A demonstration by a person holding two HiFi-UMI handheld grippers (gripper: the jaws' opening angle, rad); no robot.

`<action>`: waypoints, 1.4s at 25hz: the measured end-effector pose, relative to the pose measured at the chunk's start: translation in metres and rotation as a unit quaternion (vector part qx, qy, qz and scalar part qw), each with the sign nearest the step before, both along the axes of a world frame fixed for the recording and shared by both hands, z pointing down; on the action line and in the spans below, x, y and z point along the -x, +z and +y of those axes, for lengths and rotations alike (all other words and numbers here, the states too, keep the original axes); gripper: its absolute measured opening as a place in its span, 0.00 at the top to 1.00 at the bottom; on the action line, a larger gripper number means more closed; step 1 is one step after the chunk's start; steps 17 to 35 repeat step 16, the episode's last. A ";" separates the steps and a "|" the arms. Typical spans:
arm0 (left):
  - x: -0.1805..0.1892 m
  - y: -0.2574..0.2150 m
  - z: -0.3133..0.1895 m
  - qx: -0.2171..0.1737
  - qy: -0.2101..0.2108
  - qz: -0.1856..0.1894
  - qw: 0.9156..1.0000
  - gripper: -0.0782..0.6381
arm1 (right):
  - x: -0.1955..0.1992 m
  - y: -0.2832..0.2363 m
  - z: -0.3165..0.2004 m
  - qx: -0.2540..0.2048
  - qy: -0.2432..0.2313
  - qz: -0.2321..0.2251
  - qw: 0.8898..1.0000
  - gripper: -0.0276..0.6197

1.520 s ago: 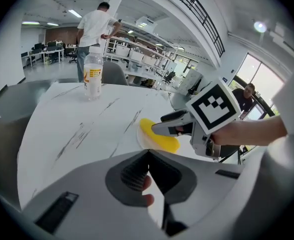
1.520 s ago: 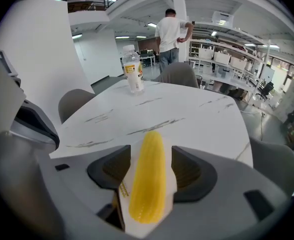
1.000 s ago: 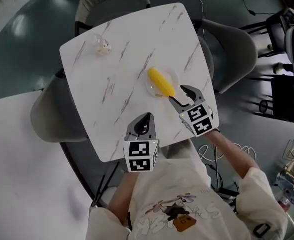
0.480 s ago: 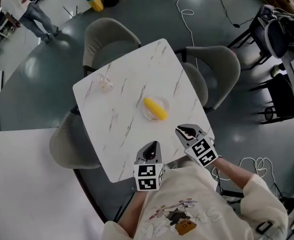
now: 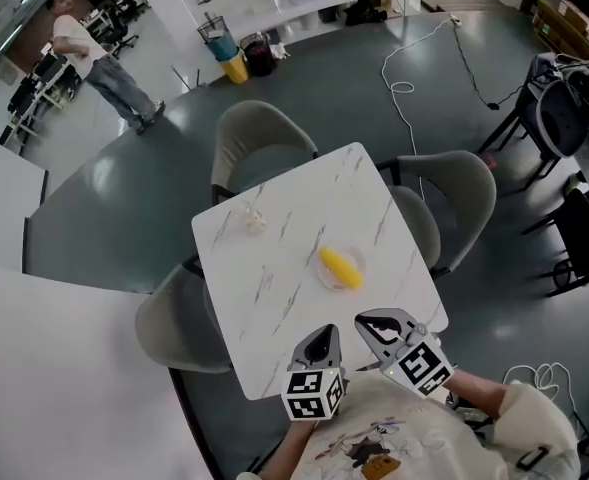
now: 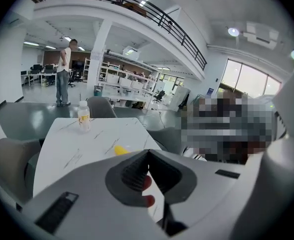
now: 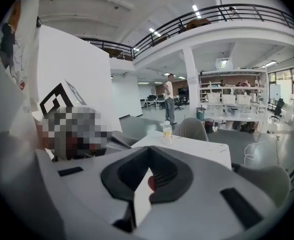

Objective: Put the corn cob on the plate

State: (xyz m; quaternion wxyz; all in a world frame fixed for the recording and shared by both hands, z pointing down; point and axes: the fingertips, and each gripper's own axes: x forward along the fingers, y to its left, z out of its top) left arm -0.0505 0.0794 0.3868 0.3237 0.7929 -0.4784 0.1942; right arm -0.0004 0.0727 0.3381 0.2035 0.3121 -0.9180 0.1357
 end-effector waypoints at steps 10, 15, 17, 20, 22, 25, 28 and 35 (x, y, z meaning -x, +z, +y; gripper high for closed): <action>0.010 -0.013 0.018 -0.006 -0.025 0.021 0.999 0.88 | 0.007 0.027 0.019 0.033 0.006 -0.019 0.999 0.95; 0.009 -0.016 0.032 0.000 -0.023 0.030 0.999 0.88 | 0.001 0.036 0.032 0.041 0.021 0.002 0.999 0.95; 0.007 -0.017 0.036 0.002 -0.022 0.033 0.999 0.88 | 0.000 0.036 0.036 0.044 0.022 0.007 0.999 0.95; 0.007 -0.017 0.036 0.002 -0.022 0.033 0.999 0.88 | 0.000 0.036 0.036 0.044 0.022 0.007 0.999 0.95; 0.007 -0.017 0.036 0.002 -0.022 0.033 0.999 0.88 | 0.000 0.036 0.036 0.044 0.022 0.007 0.999 0.95; 0.007 -0.017 0.036 0.002 -0.022 0.033 0.999 0.88 | 0.000 0.036 0.036 0.044 0.022 0.007 0.999 0.95; 0.007 -0.017 0.036 0.002 -0.022 0.033 0.999 0.88 | 0.000 0.036 0.036 0.044 0.022 0.007 0.999 0.95; 0.007 -0.017 0.036 0.002 -0.022 0.033 0.999 0.88 | 0.000 0.036 0.036 0.044 0.022 0.007 0.999 0.95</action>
